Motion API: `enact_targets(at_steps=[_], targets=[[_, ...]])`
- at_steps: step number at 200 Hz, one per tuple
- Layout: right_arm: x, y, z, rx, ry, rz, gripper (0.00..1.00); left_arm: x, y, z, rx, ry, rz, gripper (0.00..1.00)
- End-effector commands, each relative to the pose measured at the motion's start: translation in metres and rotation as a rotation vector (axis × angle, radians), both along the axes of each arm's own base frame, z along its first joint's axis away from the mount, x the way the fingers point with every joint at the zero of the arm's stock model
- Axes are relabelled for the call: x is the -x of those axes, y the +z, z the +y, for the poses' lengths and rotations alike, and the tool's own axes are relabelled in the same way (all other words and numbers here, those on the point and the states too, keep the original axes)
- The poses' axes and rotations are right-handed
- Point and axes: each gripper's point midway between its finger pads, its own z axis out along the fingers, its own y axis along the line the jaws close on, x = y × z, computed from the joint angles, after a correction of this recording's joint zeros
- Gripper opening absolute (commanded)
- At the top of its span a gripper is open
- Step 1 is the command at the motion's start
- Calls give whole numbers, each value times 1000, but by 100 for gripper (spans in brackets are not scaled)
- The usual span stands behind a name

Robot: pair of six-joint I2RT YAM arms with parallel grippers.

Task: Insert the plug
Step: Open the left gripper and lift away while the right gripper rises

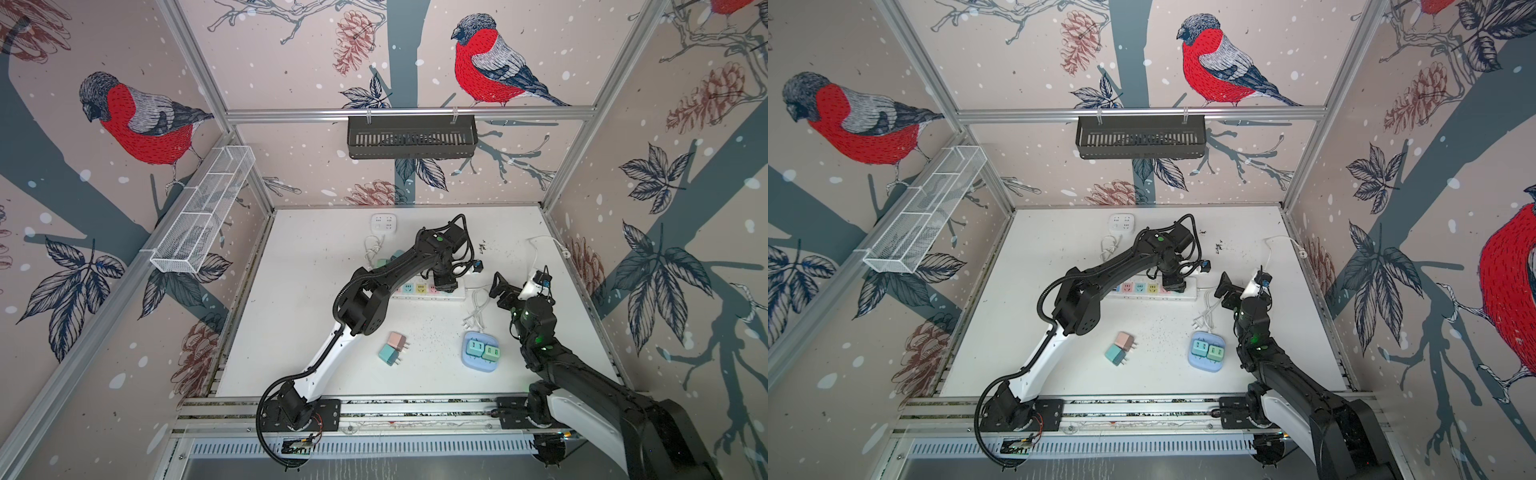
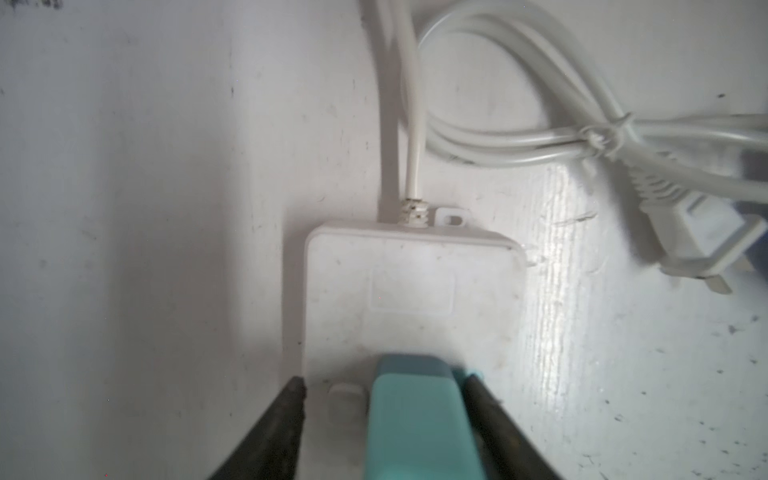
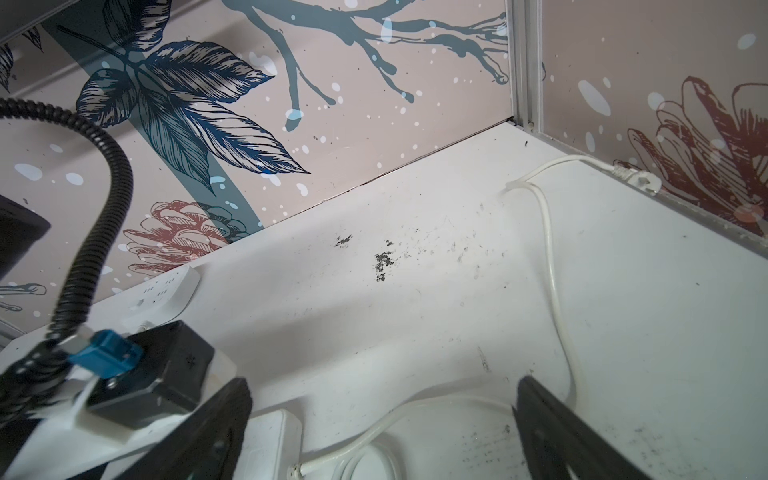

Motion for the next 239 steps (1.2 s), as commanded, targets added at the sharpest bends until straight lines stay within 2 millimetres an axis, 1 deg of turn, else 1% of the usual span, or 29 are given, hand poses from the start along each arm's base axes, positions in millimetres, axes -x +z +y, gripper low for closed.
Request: enact_targets(at_steps=[1, 42, 71, 80, 90, 104, 109, 111, 112, 113, 120, 129, 131, 134, 137, 146, 148, 149, 156, 166, 176, 189, 198, 208, 212, 216, 222, 227, 239], targets=[[-1, 6, -1, -1, -9, -18, 100, -4, 30, -10, 80, -2, -53, 99], [-1, 6, -3, -1, -21, -16, 100, 9, 77, -19, 239, -49, -86, 99], [-4, 4, -12, -7, -75, 8, 100, 14, 112, -17, 359, -35, -151, 99], [-5, 1, -15, -14, -98, 26, 100, 13, 131, -16, 414, -15, -188, 99], [-6, 0, -17, -18, -117, 44, 100, 11, 146, -12, 473, 20, -215, 99], [-9, -3, -20, -38, -148, 79, 100, 4, 183, 0, 601, 100, -276, 99], [-11, -3, -21, -44, -163, 92, 100, 1, 196, 8, 653, 144, -295, 99], [-11, -3, -22, -46, -170, 98, 100, -3, 208, 10, 693, 162, -318, 99], [-11, -3, -23, -47, -175, 102, 100, -3, 209, 12, 704, 172, -321, 99], [-12, -3, -23, -48, -179, 106, 100, -4, 215, 14, 723, 180, -331, 99], [-12, -3, -30, -60, -233, 126, 100, -6, 232, 29, 821, 239, -356, 99], [-11, -3, -41, -124, -323, 135, 100, -6, 254, 55, 953, 307, -394, 99], [-11, -4, -42, -143, -336, 139, 100, -8, 254, 60, 975, 328, -396, 99], [-11, -4, -45, -167, -360, 146, 100, -7, 264, 71, 1022, 358, -413, 99], [-11, -3, -47, -190, -380, 149, 100, -7, 269, 82, 1057, 397, -423, 99], [-13, 2, -45, -227, -387, 167, 100, -5, 282, 112, 1170, 502, -463, 99], [-14, 4, -44, -229, -383, 170, 99, -5, 281, 118, 1184, 524, -462, 99], [-14, 4, -43, -229, -381, 172, 99, -5, 285, 121, 1201, 527, -469, 99], [-16, 10, -40, -230, -366, 184, 99, 2, 287, 135, 1253, 553, -470, 99], [-19, 18, -35, -219, -342, 197, 99, 9, 290, 145, 1256, 563, -450, 99], [-20, 27, -32, -202, -327, 208, 99, 14, 291, 146, 1244, 573, -413, 99], [-20, 35, -27, -204, -293, 208, 100, 22, 292, 142, 1243, 560, -342, 99], [-19, 41, -20, -209, -240, 192, 100, 21, 294, 144, 1248, 593, -316, 99], [-18, 49, -6, -191, -137, 156, 99, 5, 296, 160, 1262, 795, -278, 99], [-17, 52, 0, -188, -92, 142, 100, -3, 290, 170, 1255, 908, -257, 99], [-15, 54, 6, -185, -52, 131, 100, -11, 296, 181, 1265, 1020, -245, 99], [-12, 57, 13, -175, 3, 119, 99, -21, 295, 200, 1270, 1194, -230, 99], [-9, 59, 18, -174, 39, 115, 100, -24, 292, 215, 1259, 1319, -224, 99], [-1, 64, 26, -180, 97, 117, 100, -23, 301, 244, 1249, 1497, -251, 99]])
